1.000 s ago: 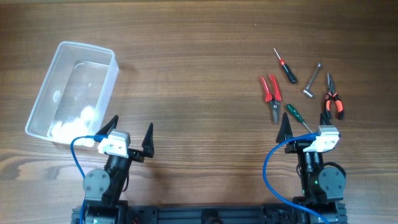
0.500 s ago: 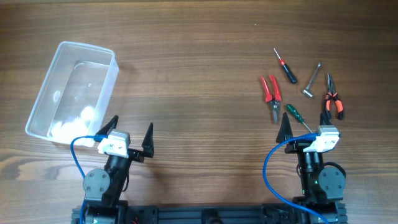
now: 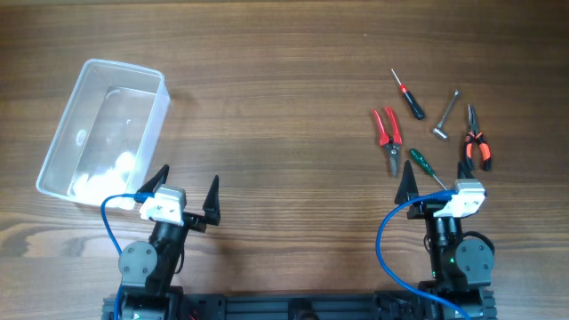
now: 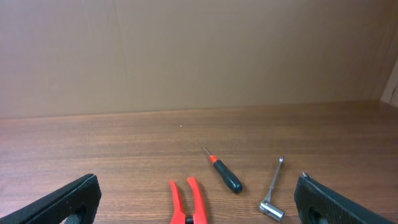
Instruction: Pack container
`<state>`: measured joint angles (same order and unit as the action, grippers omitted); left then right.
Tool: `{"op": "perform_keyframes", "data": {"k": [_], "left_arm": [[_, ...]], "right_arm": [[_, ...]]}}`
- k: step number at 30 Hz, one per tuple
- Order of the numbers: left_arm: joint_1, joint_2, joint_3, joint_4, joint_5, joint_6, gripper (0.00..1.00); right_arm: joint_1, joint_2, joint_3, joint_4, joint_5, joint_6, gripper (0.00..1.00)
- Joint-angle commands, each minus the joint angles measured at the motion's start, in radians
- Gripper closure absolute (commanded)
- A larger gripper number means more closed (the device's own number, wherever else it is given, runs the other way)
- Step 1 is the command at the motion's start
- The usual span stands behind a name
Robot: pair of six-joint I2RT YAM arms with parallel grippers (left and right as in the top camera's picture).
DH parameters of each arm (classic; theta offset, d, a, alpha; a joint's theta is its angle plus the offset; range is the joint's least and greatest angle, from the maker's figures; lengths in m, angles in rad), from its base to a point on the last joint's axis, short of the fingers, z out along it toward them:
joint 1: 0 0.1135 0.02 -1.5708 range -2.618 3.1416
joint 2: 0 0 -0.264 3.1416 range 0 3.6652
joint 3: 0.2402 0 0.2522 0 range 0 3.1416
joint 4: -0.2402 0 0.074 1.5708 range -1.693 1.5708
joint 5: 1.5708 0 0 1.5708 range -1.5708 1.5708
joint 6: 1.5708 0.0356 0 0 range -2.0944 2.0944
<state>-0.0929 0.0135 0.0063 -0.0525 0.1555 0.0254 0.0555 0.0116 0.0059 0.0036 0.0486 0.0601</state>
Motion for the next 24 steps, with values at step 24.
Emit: {"op": "perform_keyframes", "data": {"k": [24], "left_arm": [[-0.006,0.065,0.121,-0.055,-0.045,-0.404,0.00]], "right_arm": [[-0.003,0.057,0.035,-0.001,-0.081,0.280,0.00]]}}
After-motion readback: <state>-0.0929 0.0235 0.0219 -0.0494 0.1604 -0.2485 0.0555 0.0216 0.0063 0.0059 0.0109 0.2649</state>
